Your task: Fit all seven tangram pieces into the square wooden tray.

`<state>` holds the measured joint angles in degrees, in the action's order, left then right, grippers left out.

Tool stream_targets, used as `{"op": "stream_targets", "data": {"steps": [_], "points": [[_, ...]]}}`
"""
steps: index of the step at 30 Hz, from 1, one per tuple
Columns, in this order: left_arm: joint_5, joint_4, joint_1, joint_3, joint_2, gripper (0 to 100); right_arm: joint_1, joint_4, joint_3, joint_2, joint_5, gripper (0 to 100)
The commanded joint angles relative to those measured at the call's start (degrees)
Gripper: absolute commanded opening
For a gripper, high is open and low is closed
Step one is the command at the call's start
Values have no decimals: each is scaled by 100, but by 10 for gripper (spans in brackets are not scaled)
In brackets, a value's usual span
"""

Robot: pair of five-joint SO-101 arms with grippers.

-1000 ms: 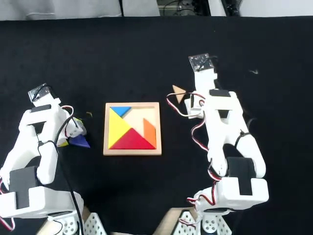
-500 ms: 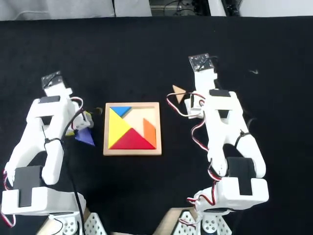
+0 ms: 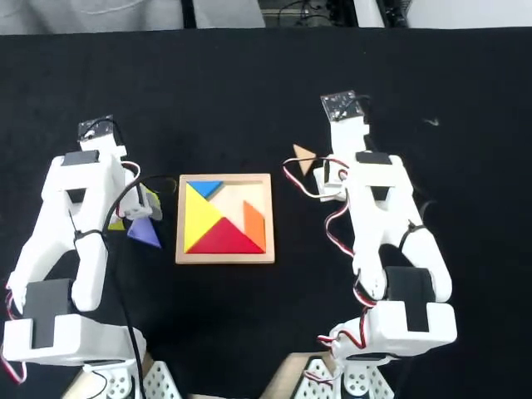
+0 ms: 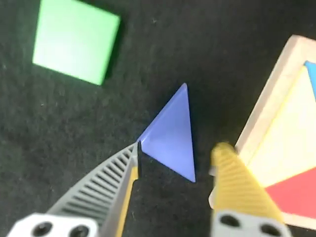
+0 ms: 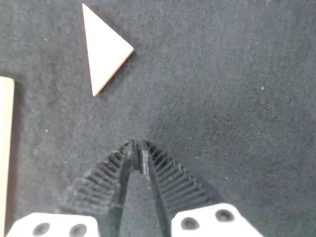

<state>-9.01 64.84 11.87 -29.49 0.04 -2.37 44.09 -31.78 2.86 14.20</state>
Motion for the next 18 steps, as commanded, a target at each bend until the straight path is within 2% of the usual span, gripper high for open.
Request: {"op": "stream_targets", "data": {"steps": [1,5,9,13,18], "points": [[-79,-378,-31,-154,44,298,35,-44,286,-40,62,12],[-88,-730,-31,-391,246,272,35,-44,286,-40,62,12],[-448,-747,242,-382,360,274,35,-44,286,-31,62,12],[-431,-721,418,-426,360,275,44,-44,286,-31,62,12],[-431,-580,233,-418,413,275,53,-44,286,-31,62,12]]}}
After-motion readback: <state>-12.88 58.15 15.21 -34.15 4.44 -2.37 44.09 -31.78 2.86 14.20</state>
